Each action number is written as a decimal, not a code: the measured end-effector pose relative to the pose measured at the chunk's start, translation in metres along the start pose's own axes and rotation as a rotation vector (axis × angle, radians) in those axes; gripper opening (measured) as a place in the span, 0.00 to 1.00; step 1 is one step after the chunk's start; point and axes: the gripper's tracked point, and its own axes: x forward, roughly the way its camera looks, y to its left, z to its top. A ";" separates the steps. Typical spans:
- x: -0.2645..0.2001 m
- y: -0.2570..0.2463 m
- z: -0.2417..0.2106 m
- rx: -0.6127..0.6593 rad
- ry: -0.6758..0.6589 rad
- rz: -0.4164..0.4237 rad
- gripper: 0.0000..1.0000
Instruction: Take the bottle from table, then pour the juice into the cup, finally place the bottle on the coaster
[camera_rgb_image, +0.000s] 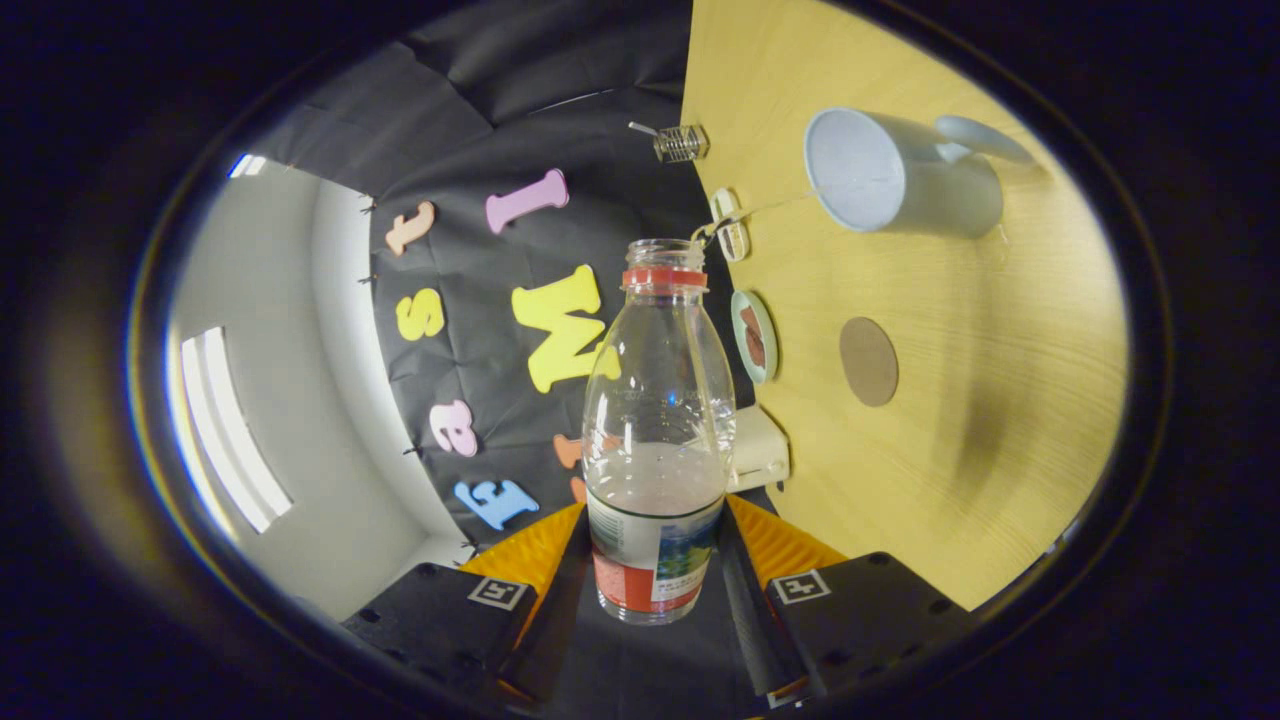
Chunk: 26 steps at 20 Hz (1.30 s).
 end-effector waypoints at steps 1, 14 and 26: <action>0.000 0.002 0.000 0.004 0.000 0.005 0.74; 0.005 0.015 -0.003 0.053 0.005 0.019 0.74; 0.005 0.026 -0.008 0.113 0.002 0.029 0.74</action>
